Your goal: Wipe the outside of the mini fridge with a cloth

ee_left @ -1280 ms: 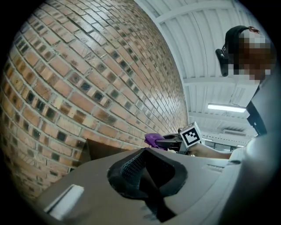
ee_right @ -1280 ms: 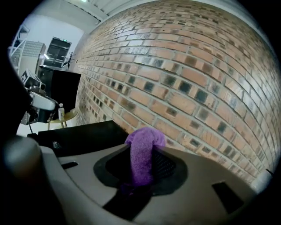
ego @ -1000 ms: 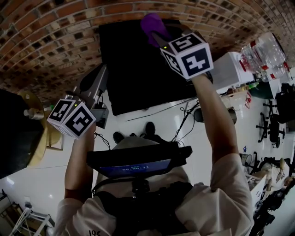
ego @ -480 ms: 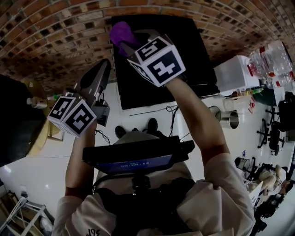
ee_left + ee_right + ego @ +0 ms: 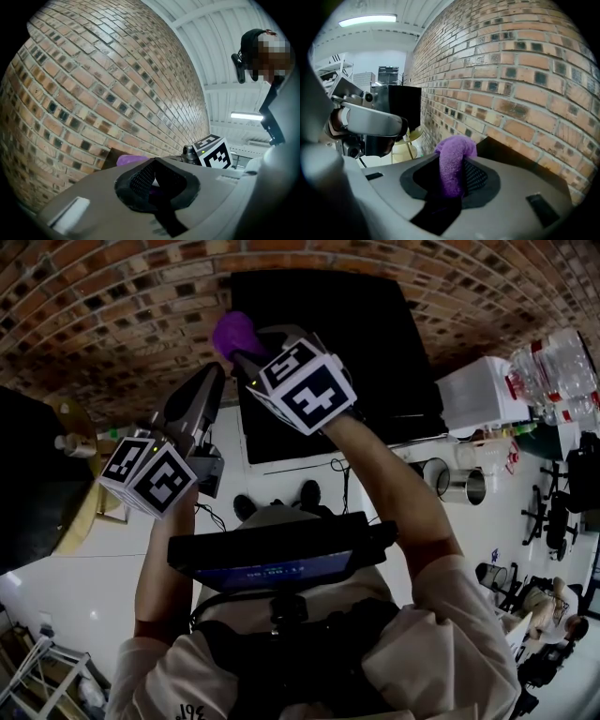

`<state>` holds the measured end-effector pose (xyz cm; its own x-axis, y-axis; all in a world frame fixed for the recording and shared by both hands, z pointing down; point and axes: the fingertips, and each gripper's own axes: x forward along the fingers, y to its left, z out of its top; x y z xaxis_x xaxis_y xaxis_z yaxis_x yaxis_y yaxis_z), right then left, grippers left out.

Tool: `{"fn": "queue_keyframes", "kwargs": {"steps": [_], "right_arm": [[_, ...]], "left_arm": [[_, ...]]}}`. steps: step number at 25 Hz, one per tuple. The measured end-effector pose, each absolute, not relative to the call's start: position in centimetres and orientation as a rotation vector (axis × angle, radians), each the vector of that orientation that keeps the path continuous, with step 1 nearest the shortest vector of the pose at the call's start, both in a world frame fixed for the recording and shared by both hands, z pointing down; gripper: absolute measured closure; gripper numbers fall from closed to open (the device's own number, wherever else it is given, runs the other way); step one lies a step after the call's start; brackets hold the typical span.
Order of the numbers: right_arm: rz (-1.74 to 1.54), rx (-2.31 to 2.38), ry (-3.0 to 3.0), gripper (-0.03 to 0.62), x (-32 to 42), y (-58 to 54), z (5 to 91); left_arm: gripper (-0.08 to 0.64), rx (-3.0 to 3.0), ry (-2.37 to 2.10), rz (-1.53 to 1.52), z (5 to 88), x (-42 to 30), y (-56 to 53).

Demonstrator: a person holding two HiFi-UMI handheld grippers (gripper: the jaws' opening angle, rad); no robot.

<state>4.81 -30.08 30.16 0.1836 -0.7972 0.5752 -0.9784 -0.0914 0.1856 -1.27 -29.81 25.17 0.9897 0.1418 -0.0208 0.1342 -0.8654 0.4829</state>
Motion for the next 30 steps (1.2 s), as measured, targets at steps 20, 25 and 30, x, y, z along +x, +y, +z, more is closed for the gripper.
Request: {"fn": "queue_keyframes", "kwargs": {"steps": [20,25,30], "right_arm": [[0.492,2.023,-1.524,0.462,10.2,-21.7,30.5],[0.507,2.052,-1.498,0.462,11.7,-19.1,30.5],[0.512,2.063,-1.475,0.462,13.0,-16.6,30.6]], "left_arm": [[0.554,2.634,0.272,0.05,25.0,1.4,-25.5],[0.554,2.642,0.288,0.069,25.0,2.1,-24.0],[0.554,2.653,0.279,0.074,24.8,2.7,-23.1]]}}
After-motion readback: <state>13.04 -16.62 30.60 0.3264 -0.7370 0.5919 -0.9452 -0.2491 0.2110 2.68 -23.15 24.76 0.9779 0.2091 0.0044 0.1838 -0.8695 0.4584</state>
